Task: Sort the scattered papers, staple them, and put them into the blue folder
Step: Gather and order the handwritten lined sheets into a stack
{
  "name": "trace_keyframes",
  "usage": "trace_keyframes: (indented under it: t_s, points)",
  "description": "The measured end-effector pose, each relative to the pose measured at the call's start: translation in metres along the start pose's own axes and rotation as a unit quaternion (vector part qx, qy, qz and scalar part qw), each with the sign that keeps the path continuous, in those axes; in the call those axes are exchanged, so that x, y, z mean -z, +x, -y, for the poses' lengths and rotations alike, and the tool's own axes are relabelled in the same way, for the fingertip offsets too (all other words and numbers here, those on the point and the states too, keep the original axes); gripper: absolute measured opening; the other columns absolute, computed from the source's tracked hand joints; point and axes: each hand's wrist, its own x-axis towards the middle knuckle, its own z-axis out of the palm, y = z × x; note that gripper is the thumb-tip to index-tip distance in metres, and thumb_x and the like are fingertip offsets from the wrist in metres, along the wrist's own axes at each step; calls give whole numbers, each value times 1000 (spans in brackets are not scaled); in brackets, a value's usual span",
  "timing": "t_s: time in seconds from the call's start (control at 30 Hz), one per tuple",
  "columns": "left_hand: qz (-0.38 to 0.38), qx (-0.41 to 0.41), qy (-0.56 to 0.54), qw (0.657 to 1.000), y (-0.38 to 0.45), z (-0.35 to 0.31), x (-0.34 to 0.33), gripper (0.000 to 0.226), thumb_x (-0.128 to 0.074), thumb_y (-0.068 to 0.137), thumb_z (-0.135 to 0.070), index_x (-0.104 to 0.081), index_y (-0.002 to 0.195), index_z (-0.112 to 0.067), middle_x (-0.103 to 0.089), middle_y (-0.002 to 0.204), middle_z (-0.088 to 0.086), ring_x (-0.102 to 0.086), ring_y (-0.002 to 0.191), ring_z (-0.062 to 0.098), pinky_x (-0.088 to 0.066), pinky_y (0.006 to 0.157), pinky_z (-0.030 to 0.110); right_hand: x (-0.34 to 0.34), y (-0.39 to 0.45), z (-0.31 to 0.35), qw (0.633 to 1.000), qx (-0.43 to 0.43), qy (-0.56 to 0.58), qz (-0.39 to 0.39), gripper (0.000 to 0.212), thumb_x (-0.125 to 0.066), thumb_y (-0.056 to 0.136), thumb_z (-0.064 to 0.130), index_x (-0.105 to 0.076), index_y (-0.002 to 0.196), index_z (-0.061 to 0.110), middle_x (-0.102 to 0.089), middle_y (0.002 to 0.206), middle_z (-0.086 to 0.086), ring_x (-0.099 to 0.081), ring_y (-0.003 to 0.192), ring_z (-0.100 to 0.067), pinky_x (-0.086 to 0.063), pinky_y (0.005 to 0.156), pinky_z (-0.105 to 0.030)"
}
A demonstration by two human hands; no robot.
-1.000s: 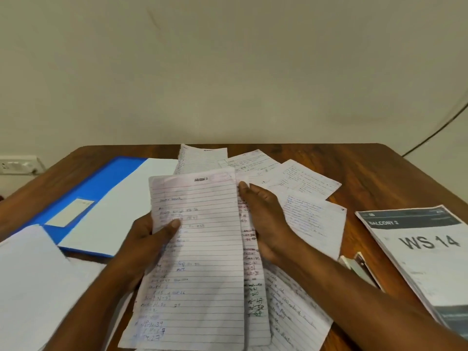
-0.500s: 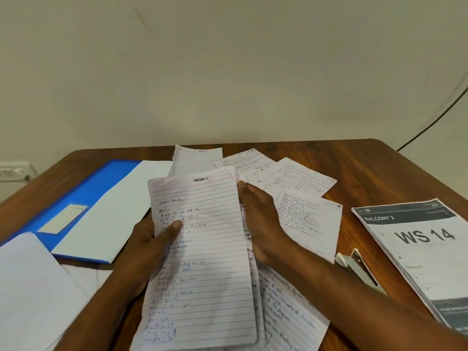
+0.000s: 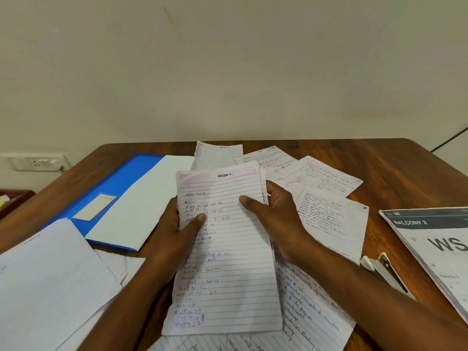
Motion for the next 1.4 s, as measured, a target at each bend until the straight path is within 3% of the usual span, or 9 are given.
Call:
trace_keyframes:
  t_s: [0.17,0.3,0.47,0.53,0.67,0.97,1.13,1.3,1.4]
  points:
    - [-23,8,-11,1000,0,-3,0,51,-74,97,-29,-40,133,-36,-64,130,-13,-70,111,13,-57,77,23,-2,0,-8,998,-24,-52,9,31,-76,94,13,-70,121,28,-76,114,16,-71,104,1,-56,91,-21]
    - [-12,-6,-5,1000,-2,-4,0,69,-74,94,-37,-32,148,-40,-58,144,-13,-66,122,13,-60,92,31,-2,-1,-8,998,-33,-44,15,29,-72,97,12,-69,122,27,-76,115,16,-70,106,-1,-55,92,-22]
    - [15,-5,39,999,-7,-8,-1,60,-66,93,-53,-42,147,-43,-60,142,-18,-65,124,14,-58,101,37,2,2,-8,998,-50,-34,31,24,-71,96,12,-71,110,32,-77,106,21,-72,99,3,-54,84,-19]
    - [26,5,42,999,-8,-9,-2,49,-66,96,-50,-45,140,-48,-62,137,-19,-67,121,15,-59,100,39,4,3,-9,997,-52,-34,42,24,-71,97,12,-71,110,32,-77,105,21,-72,98,4,-54,82,-18]
    - [29,-3,36,999,-9,-14,-2,70,-69,96,-45,-31,155,-42,-56,142,-19,-64,120,9,-57,89,23,5,5,-10,996,-58,-43,43,24,-71,96,11,-71,109,32,-78,104,21,-73,98,2,-56,83,-17]
    - [80,77,-91,990,-6,-20,4,69,-80,76,-41,-52,139,-45,-74,127,-15,-76,110,15,-64,90,37,3,10,-19,999,-41,8,-19,34,-68,98,7,-70,111,37,-76,113,20,-71,111,-6,-55,101,-36]
    - [128,111,-97,981,-12,-19,-3,39,-74,94,-11,-61,123,-34,-81,104,-13,-79,96,13,-63,74,29,-2,6,-22,998,-55,-7,9,39,-69,90,17,-67,120,42,-74,123,14,-69,119,-13,-54,106,-47]
    - [125,119,-100,980,-10,-16,-4,32,-68,98,-5,-61,113,-33,-82,94,-10,-80,86,16,-62,63,28,1,6,-24,998,-53,-35,27,37,-70,96,15,-62,124,38,-73,121,18,-68,115,-5,-55,102,-35]
    - [116,123,-117,979,-8,-18,1,48,-73,94,-6,-60,133,-30,-81,111,2,-80,97,28,-64,83,47,4,3,-16,995,-43,-82,44,40,-73,96,23,-56,129,37,-71,121,19,-67,113,-1,-55,98,-27]
